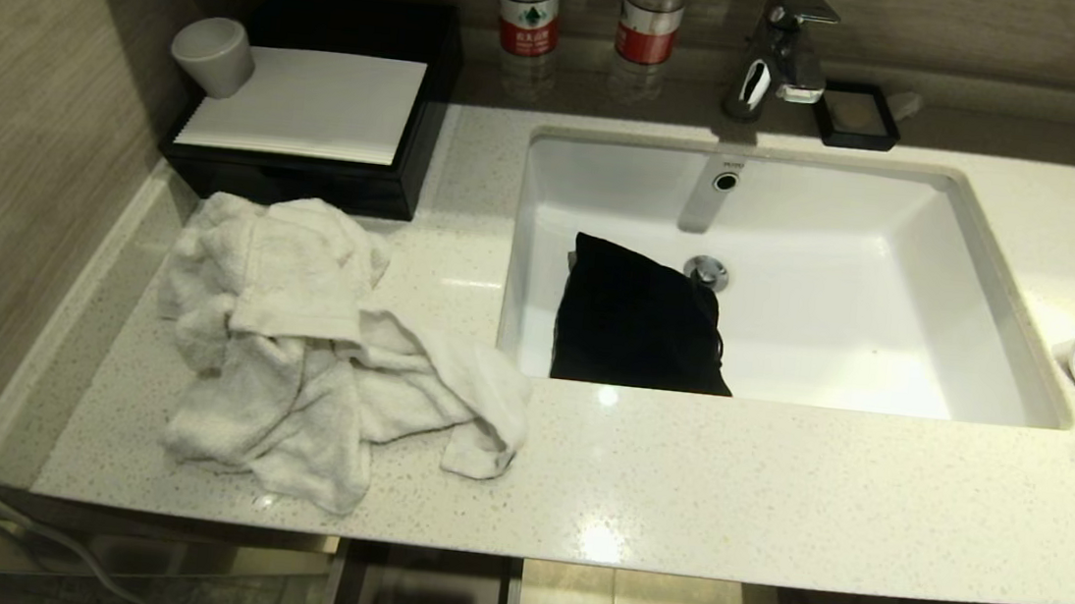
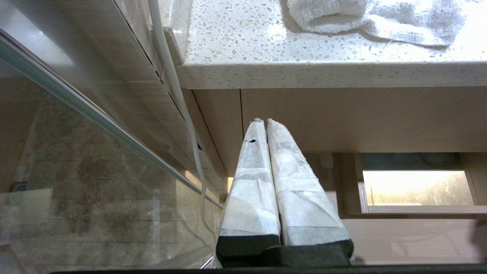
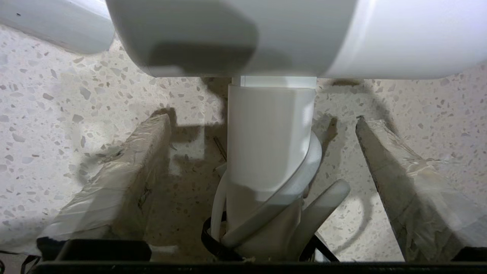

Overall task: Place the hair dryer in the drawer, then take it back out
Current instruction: Pick up the hairdryer

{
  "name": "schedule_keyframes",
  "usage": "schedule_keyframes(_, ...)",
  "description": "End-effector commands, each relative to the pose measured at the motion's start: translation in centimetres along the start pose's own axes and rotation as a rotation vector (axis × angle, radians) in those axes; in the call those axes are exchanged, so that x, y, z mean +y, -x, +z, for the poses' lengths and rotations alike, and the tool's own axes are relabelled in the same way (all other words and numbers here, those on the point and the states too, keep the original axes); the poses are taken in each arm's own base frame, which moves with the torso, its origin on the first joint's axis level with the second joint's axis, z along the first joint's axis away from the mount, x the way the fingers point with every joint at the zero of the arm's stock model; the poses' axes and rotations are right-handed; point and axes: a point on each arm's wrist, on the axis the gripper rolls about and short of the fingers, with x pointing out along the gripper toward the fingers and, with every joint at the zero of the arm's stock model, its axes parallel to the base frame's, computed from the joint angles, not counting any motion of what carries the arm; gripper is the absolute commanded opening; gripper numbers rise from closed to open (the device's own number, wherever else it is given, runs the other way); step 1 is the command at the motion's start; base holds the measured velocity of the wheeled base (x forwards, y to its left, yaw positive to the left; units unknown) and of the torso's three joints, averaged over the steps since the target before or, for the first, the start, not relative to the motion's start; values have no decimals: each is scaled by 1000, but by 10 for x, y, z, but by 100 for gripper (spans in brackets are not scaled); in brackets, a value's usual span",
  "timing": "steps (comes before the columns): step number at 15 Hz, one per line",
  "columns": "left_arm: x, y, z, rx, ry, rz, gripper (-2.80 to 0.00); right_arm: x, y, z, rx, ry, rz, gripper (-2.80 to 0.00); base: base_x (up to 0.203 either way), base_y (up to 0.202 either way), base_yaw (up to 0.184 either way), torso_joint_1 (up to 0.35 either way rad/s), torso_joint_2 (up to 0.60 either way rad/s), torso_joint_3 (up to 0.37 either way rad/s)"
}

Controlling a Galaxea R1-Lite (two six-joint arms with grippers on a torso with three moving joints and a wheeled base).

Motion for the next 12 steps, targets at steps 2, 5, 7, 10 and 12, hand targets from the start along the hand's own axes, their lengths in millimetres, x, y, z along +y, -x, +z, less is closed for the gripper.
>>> schedule_keyframes(2, 0, 0, 0, 1, 0, 0, -280, -5, -10, -3, 7, -14, 23, 0, 0, 0, 0, 0, 0, 0)
schedule_keyframes(5, 0, 0, 0, 1, 0, 0, -280, -5, -14, -5, 2, -35, 44, -280, 0, 0, 0, 0, 0, 0)
schedule_keyframes(7, 0, 0, 0, -1, 0, 0, -280, -3, -14, -7, 7, -42, 51, -280, 0, 0, 0, 0, 0, 0)
schedule_keyframes(10, 0, 0, 0, -1, 0, 0, -280, -3, -8, -3, -5, -30, 34, -280, 0, 0, 0, 0, 0, 0)
schedule_keyframes(12, 0, 0, 0, 1, 0, 0, -280, 1, 2, 2, -21, -13, 12, -280, 0, 0, 0, 0, 0, 0)
